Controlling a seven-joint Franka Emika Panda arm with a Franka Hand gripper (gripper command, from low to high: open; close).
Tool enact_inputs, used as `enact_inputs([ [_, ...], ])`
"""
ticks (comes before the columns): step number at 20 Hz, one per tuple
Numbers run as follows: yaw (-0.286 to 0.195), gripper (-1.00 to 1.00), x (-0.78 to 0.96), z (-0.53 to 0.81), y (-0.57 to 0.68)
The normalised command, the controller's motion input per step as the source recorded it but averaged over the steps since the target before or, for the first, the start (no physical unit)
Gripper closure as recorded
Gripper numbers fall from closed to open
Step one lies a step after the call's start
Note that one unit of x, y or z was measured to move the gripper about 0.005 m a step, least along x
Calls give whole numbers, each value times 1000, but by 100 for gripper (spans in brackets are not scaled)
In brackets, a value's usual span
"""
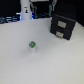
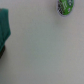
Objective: Open the kcup holder, insert the kcup into the holder, and close the kcup holder
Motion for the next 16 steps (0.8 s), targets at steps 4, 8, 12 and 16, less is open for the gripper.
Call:
enact_inputs([
  [4,-112,-100,-368,12,380],
  [8,-130,-100,-417,9,436],
  [12,-139,-100,-438,11,463],
  [16,-154,-100,-319,1,521],
])
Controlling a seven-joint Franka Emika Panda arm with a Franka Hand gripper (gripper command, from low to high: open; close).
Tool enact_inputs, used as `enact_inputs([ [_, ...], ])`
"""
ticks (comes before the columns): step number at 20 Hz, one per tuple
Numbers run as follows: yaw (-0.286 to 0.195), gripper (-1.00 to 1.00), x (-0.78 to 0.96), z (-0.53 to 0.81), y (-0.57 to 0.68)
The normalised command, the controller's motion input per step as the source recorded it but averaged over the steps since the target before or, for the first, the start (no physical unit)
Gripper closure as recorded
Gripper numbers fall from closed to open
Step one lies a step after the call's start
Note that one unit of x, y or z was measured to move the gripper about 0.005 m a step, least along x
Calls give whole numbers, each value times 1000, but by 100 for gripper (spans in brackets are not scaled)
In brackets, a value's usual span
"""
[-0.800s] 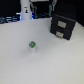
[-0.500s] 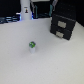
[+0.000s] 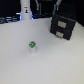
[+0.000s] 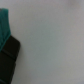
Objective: Open the kcup holder, insert the kcup into the holder, and close the kcup holder
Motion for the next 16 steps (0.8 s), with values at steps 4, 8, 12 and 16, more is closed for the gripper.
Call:
enact_inputs([
  [4,-164,-100,-232,-22,590],
  [8,-178,-100,-147,-24,651],
  [12,-180,-100,-82,-65,659],
  [16,-173,-100,-80,-109,661],
])
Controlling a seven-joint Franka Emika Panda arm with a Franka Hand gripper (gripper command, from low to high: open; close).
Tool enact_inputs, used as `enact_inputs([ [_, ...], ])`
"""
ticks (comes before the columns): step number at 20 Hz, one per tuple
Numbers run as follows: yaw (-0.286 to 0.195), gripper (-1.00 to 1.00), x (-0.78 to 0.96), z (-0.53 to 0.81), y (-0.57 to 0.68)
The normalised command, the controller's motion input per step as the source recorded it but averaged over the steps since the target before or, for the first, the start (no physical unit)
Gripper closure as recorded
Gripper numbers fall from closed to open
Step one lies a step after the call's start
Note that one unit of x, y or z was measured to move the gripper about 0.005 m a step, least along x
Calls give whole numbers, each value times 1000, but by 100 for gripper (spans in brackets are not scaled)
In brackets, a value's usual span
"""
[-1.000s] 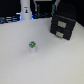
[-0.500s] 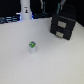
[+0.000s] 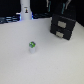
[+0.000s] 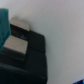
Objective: Open the kcup holder, insert the kcup into the holder, and close the kcup holder
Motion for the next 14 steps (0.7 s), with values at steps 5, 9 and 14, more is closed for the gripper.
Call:
enact_inputs([
  [5,-169,-100,-68,-148,636],
  [9,-157,-100,-30,-196,613],
  [14,-142,-100,2,-236,552],
])
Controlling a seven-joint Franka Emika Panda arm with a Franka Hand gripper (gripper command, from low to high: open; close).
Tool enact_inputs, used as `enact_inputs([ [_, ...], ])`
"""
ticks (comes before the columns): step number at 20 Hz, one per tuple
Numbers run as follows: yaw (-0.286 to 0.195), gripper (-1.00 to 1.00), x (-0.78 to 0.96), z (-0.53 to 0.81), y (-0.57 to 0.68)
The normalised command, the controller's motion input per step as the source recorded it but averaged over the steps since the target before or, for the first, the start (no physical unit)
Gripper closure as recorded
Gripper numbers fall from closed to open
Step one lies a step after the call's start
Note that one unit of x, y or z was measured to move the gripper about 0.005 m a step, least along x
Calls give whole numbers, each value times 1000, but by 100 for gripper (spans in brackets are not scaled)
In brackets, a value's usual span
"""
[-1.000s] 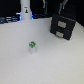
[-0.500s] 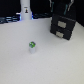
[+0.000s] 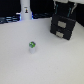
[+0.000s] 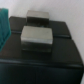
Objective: Open the kcup holder, insert the kcup into the holder, and close the kcup holder
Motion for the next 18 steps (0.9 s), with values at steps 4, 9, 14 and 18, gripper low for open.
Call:
enact_inputs([
  [4,-125,-100,13,-262,487],
  [9,-113,-100,-31,-261,436],
  [14,-84,-100,-143,-312,298],
  [18,-43,-100,-227,-302,113],
])
